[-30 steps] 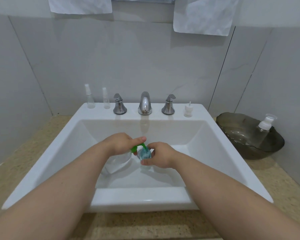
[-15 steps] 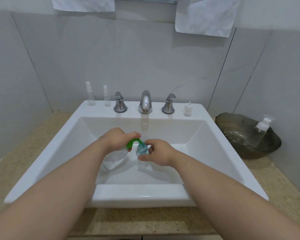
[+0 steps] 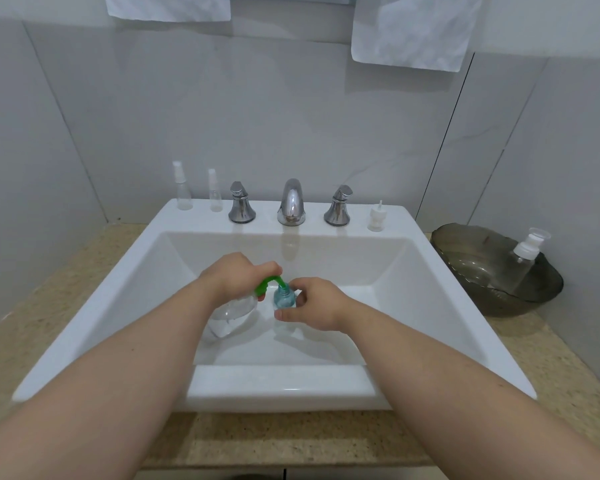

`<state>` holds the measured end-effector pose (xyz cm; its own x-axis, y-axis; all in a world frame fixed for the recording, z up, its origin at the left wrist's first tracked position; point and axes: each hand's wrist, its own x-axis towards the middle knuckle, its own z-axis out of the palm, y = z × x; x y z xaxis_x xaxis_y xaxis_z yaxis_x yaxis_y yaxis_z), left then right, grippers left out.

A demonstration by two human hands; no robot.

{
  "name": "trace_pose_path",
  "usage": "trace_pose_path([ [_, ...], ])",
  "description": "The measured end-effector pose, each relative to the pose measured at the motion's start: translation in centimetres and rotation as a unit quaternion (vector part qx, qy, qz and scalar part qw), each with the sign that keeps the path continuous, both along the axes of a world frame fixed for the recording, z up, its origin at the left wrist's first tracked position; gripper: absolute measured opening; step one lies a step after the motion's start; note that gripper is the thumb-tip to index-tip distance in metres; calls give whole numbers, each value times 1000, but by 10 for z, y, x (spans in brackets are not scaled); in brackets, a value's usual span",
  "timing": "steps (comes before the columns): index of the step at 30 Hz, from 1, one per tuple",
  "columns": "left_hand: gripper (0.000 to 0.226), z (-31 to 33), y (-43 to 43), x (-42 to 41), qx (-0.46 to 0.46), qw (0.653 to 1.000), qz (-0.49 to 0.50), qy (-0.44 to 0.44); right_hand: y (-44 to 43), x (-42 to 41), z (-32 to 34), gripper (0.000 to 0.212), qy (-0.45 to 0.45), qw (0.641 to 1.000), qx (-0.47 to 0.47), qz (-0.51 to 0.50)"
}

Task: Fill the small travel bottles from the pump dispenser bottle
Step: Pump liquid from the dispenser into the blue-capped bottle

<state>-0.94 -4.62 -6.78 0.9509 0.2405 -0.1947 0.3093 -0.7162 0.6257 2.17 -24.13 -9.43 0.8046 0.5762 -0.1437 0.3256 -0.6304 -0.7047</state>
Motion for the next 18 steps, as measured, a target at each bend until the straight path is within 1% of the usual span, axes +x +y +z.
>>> trace_pose_path([
  [18,64,3,1,-3,-16,1000,7,0,3,-2,-1,41,-3,1000,0,6],
])
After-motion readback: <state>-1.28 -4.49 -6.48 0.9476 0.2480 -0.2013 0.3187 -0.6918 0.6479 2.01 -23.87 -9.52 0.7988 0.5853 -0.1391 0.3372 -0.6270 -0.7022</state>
